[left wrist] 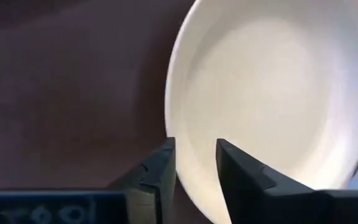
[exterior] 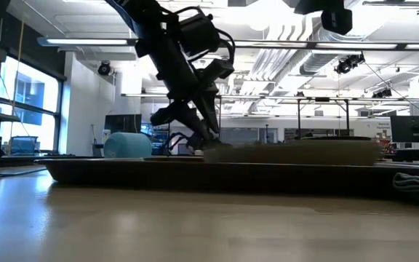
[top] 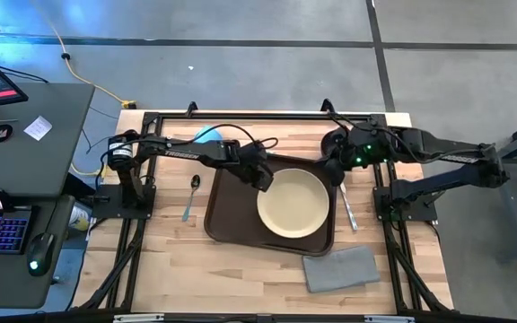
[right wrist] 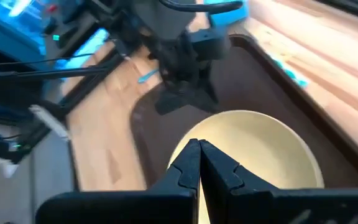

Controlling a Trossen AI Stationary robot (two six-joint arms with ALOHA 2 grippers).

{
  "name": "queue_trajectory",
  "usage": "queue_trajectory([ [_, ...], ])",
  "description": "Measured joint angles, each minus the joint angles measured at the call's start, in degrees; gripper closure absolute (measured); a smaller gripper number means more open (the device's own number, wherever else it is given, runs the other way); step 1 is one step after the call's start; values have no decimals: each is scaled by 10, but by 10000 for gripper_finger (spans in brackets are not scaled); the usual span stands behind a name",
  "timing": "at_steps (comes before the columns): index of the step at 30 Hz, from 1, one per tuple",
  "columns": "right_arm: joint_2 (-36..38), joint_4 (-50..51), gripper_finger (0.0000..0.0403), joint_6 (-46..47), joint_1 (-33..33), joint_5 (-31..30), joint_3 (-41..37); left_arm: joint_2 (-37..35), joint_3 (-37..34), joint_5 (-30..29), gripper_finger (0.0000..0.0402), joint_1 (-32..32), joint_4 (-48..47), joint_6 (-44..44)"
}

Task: Set up tray
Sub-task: Put the black bowl on top of the brown plate on the dark brown serving tray

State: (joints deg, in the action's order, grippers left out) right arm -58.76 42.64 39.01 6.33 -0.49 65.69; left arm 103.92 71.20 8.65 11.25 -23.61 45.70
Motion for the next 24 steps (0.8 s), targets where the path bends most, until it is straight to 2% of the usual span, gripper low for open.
queue_trajectory([
  [4,-3,68,402,24,0,-90,0,-2,0,31,236,0,-14,-19],
  [6,-8,101,402,18,10,-111,0,-6,0,52,234,0,-27,-19],
  [9,-23,125,392,-27,38,-91,0,-12,9,78,237,0,-64,-21],
  [12,-45,123,372,-48,69,-70,0,-17,37,82,244,0,-90,-45],
  [14,-65,122,355,-49,88,-70,0,-29,56,80,250,0,-143,-67],
  [22,-162,127,285,-35,173,-72,0,-65,184,15,280,0,-270,-157],
  [24,-184,139,269,-19,201,-66,0,-78,215,9,287,0,-257,-182],
])
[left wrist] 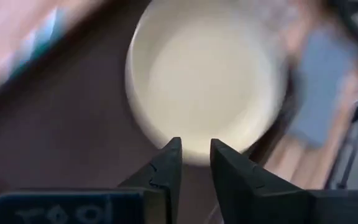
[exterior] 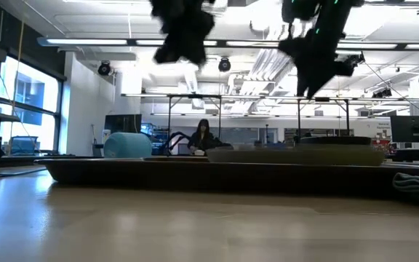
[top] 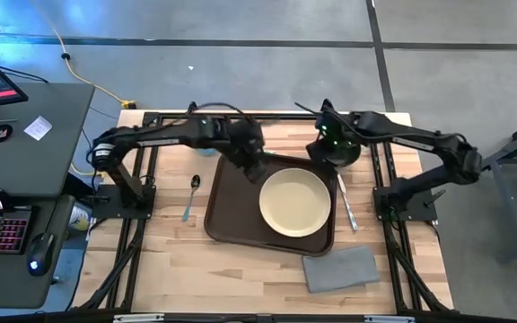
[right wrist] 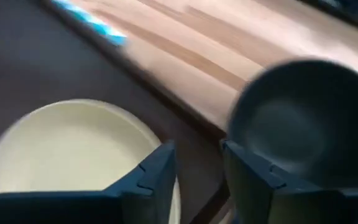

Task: Set up tray
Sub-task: Put the black bowl on top of the brown plate on the dark brown serving tray

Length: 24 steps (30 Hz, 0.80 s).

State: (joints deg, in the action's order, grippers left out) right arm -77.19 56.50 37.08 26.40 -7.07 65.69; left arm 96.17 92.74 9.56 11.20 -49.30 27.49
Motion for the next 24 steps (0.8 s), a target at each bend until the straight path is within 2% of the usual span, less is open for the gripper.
queue_trajectory([
  [6,-59,25,232,-11,48,45,0,-45,67,-7,306,0,-8,-35],
  [12,-101,20,217,-30,60,40,0,-74,105,-38,325,1,1,-46],
  [17,-131,0,230,-44,59,33,0,-92,110,-37,338,0,-3,-42],
  [24,-174,-15,273,-52,62,24,0,-99,109,-26,354,0,-5,-29],
])
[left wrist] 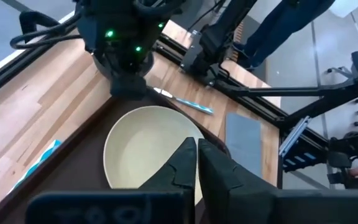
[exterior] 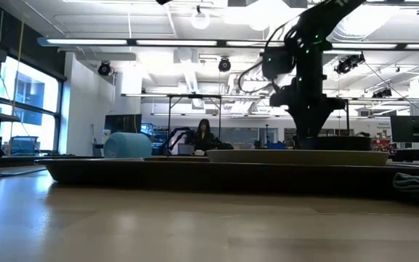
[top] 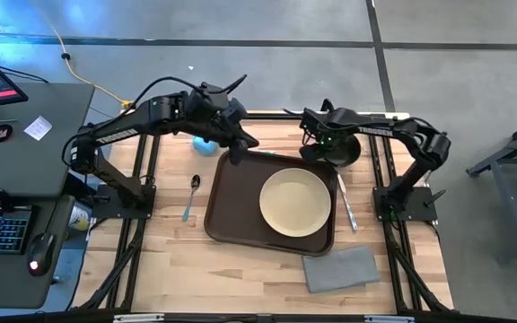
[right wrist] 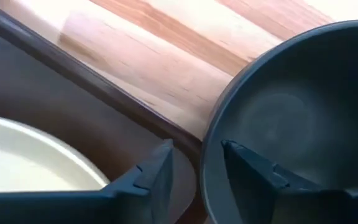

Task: Set up tray
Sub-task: Put the black bowl on top of the brown plate on the dark brown serving tray

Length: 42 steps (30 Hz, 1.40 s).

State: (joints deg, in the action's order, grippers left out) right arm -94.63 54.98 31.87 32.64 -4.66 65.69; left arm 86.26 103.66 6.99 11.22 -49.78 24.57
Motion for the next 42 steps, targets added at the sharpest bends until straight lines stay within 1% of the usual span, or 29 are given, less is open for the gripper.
queue_trajectory([
  [5,-15,2,301,-29,5,-17,0,0,0,1,362,0,-6,12],
  [16,-18,3,353,-88,32,-15,0,1,0,-1,364,0,-45,12],
  [19,-13,8,375,-117,30,-12,0,1,0,-1,364,0,-49,12],
  [22,3,15,396,-135,24,-11,0,1,0,-1,360,0,-48,12],
  [25,31,18,391,-154,18,-12,0,1,0,-3,357,0,-48,12],
  [28,70,18,396,-159,11,-24,0,1,0,-6,356,0,-48,7],
  [31,111,26,396,-149,3,-7,4,1,0,-6,356,0,-47,-1],
  [34,141,39,398,-135,-20,29,24,1,0,-7,356,0,-45,-9],
  [37,149,57,399,-125,-68,51,53,1,0,-7,355,0,-43,-20],
  [39,147,59,399,-122,-109,50,77,1,0,-7,355,0,-44,-22],
  [42,133,60,400,-85,-172,43,110,1,0,-3,355,0,-44,-24],
])
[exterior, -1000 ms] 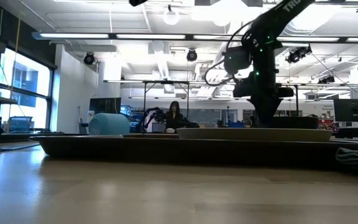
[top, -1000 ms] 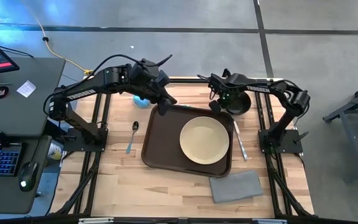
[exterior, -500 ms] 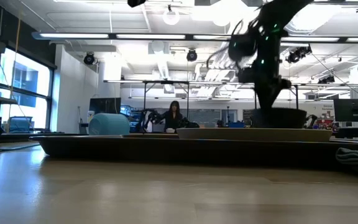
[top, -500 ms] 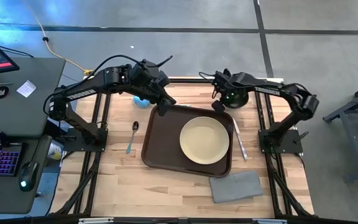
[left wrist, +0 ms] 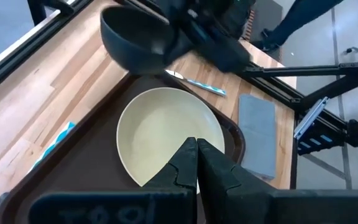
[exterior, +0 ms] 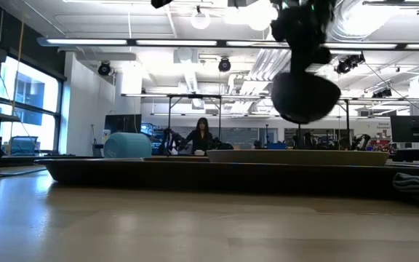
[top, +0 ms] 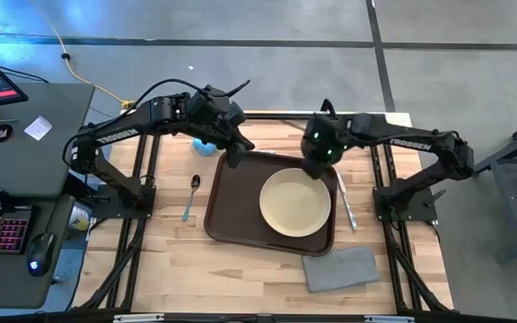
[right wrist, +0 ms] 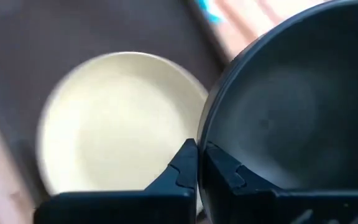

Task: Set up tray
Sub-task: Put the black bowl on top of the brown plate on the dark brown serving tray

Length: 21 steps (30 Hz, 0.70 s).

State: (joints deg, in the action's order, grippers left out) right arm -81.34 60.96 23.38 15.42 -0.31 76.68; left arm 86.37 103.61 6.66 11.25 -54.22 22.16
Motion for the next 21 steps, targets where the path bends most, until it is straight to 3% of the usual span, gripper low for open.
queue_trajectory([
  [8,-67,-6,401,144,-140,-7,12,-24,0,18,355,0,-25,-29],
  [12,-108,-61,402,204,-189,1,13,-41,0,20,355,0,-39,-29],
  [16,-145,-124,402,259,-217,7,14,-61,0,30,355,0,-49,-31],
  [21,-186,-115,402,299,-223,13,14,-84,0,35,355,0,-74,-43],
])
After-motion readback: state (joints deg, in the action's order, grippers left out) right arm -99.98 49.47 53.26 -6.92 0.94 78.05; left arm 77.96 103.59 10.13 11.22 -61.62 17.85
